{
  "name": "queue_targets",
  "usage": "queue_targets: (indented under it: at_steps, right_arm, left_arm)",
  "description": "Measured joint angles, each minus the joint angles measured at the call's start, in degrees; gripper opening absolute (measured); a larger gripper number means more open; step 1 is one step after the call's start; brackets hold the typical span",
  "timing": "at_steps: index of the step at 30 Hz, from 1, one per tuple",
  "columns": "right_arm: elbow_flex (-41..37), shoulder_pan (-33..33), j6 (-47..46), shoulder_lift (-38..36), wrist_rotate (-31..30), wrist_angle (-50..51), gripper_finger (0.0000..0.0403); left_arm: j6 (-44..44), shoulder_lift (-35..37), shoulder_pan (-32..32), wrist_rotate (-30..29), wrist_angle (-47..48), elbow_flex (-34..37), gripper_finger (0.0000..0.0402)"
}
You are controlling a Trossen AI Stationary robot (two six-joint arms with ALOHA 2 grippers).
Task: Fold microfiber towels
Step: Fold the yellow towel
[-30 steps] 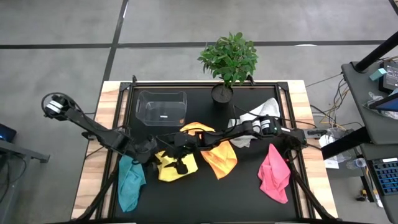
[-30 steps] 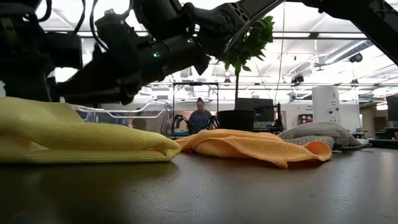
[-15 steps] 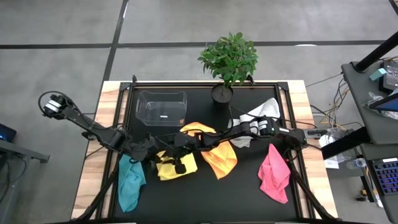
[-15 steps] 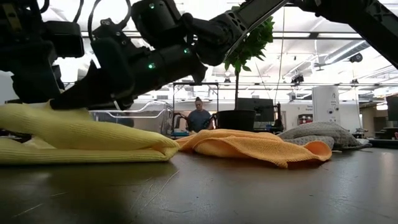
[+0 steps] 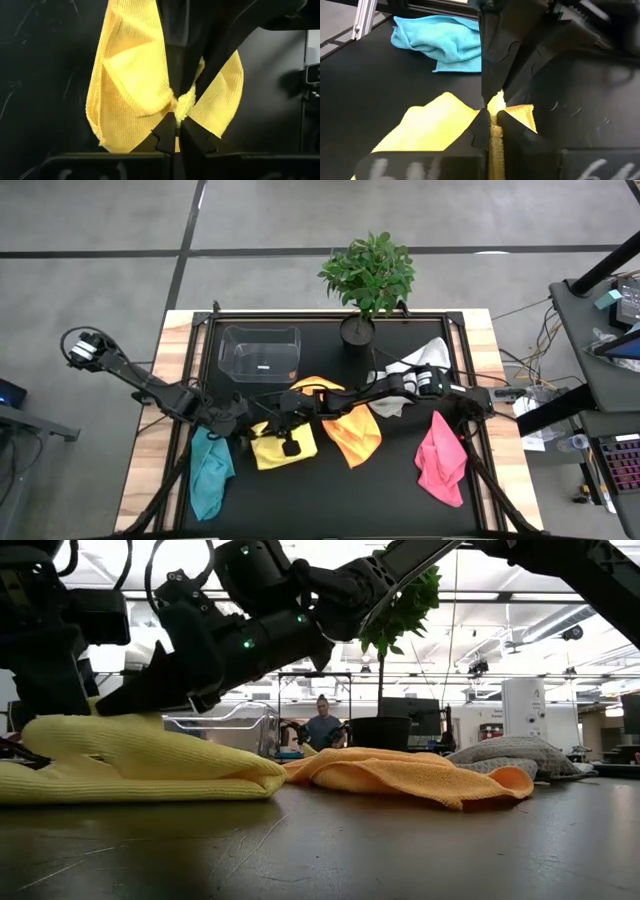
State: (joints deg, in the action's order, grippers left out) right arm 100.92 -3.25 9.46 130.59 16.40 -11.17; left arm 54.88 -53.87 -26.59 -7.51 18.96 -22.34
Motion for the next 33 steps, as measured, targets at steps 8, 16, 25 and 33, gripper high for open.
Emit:
queue_targets:
  at_steps: [8,16,25,33]
  right_arm:
    - [0.02,0.05,1.11,-2.22,1.02,0.85,0.0013]
    - [-0.02,-0.17,1.85,-1.99,1.65,-1.75,0.0013]
    - [-0.18,-0.21,0.6,0.28,1.71,-5.09,0.0013]
    - [-0.28,-0.23,-1.18,1.89,3.07,-5.21,0.0037]
  left_arm:
    - [0.27,-0.06,-0.05,2.37,3.51,3.86,0.0002]
    - [0.22,-0.96,-0.09,1.35,0.82,6.56,0.0001]
    - [0.2,-1.57,-0.09,0.55,-2.94,7.47,0.0]
    - [0.24,-1.16,-0.04,0.17,-3.32,6.19,0.0]
